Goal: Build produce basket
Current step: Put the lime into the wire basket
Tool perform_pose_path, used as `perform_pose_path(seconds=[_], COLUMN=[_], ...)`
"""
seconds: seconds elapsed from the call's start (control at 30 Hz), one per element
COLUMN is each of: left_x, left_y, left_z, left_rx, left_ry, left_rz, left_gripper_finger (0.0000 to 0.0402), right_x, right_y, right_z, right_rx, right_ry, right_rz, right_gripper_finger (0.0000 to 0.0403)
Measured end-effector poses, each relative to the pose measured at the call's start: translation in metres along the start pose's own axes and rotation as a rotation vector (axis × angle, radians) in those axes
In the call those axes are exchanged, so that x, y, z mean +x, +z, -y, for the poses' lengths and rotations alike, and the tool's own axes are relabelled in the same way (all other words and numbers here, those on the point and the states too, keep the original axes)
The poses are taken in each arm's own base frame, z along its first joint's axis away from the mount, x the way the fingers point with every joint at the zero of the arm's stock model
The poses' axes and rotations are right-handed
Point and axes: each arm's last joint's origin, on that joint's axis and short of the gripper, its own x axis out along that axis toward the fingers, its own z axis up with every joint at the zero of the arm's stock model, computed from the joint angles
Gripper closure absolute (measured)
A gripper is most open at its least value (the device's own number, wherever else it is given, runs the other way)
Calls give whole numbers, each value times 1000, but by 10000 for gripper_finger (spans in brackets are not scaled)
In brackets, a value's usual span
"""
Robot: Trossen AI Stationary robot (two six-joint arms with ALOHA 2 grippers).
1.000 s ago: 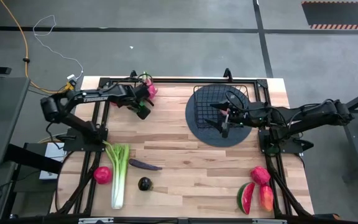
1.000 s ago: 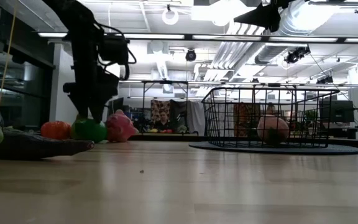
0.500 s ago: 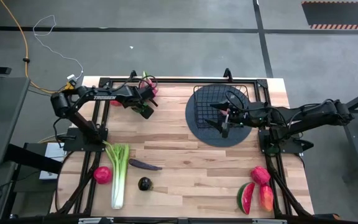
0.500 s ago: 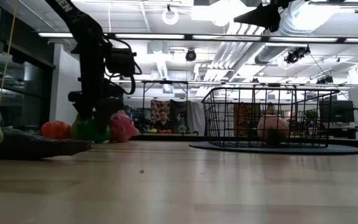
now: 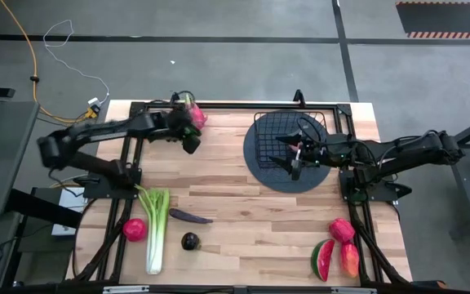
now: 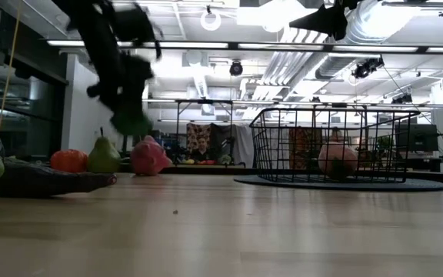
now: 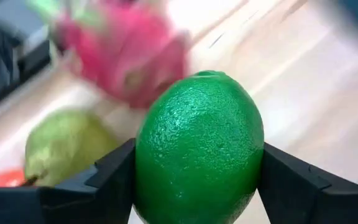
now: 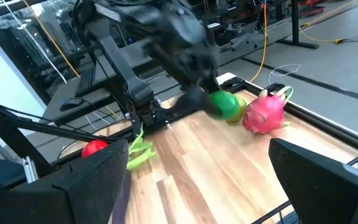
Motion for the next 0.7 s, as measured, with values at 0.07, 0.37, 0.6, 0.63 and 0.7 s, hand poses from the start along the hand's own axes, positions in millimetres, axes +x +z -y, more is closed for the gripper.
perform_pose_path(seconds=[0.07, 0.37, 0.6, 0.63, 0.7], left_x=[-26, -120, -124, -121, -118], left_y=[3, -7, -27, -29, -30], left_z=[7, 41, 71, 74, 78], left_rx=[17, 18, 27, 30, 35], left_ry=[-88, -428, -553, -552, -547], left_rz=[142, 633, 749, 749, 744], left_gripper_finger=[143, 143, 142, 142, 142], right_x=[0, 0, 0, 0, 0], right_y=[0, 3, 4, 4, 4], right_z=[0, -1, -2, -3, -3], right_rx=[5, 65, 86, 85, 86], right_ry=[1, 21, 46, 49, 67], right_rz=[1, 27, 27, 26, 21], right_gripper_finger=[24, 24, 24, 24, 24])
